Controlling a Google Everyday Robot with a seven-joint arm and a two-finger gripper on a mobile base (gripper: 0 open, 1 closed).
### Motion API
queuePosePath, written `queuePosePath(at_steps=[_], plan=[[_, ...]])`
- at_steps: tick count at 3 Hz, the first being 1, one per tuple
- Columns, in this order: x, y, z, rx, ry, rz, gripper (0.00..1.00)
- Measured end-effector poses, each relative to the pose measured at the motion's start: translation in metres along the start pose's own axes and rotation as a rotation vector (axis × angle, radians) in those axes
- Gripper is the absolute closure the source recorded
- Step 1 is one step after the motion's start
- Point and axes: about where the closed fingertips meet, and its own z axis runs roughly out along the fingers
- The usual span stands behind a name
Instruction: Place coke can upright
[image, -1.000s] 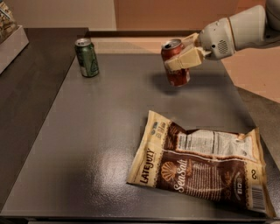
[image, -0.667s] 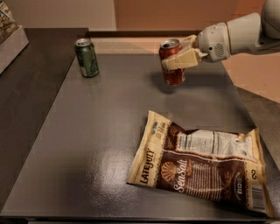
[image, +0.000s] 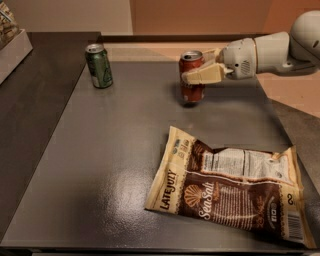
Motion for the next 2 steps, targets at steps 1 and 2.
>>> queuePosePath(at_steps=[1,2], plan=[[0.0043,0.002,0.0027,-0.028,-0.066,-0.016,1.0],[0.0066,0.0042,0.0049,-0.05,-0.109,-0.031,0.84]])
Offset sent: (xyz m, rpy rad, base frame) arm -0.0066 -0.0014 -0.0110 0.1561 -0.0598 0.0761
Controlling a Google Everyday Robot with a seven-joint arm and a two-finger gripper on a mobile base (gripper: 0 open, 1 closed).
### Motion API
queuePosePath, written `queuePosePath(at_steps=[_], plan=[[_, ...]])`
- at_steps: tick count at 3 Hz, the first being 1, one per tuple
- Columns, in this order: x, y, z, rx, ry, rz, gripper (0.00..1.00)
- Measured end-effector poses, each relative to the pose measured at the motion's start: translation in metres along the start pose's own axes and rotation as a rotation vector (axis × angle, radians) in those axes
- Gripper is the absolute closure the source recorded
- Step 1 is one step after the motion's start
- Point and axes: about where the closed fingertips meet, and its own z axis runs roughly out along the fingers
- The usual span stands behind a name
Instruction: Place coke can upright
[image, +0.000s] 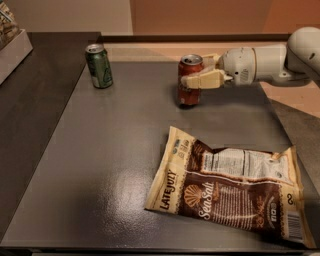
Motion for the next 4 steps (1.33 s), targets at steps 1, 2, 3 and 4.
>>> queuePosePath(at_steps=[1,2,3,4], plan=[[0.007,0.002,0.004,-0.025,-0.002,-0.004,0.61],[0.016,0.004,0.008,-0.041,0.008,0.008,0.38],[0.024,0.006,0.01,-0.036,0.018,0.021,0.14],[0.023,0.006,0.013,-0.041,0.018,0.02,0.0]])
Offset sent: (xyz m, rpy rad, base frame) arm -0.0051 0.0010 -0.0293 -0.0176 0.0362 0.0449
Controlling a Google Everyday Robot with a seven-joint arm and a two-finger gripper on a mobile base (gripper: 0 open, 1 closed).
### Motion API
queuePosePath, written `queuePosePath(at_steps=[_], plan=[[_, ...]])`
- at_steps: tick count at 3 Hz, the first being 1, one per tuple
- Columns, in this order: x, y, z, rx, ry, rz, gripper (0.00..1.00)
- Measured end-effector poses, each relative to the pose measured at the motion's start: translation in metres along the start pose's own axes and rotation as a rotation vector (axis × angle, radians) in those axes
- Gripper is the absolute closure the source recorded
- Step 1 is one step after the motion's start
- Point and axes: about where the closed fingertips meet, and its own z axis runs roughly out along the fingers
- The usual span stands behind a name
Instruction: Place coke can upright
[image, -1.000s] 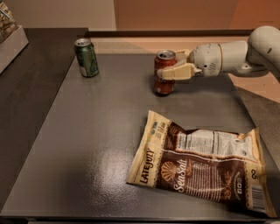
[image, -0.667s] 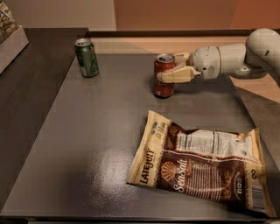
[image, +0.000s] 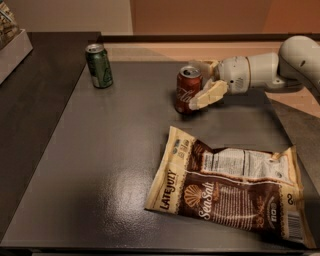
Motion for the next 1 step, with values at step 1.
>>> queuePosePath(at_steps=[1], plan=[[0.0,0.0,0.0001,0.0,0.0,0.0,0.0]])
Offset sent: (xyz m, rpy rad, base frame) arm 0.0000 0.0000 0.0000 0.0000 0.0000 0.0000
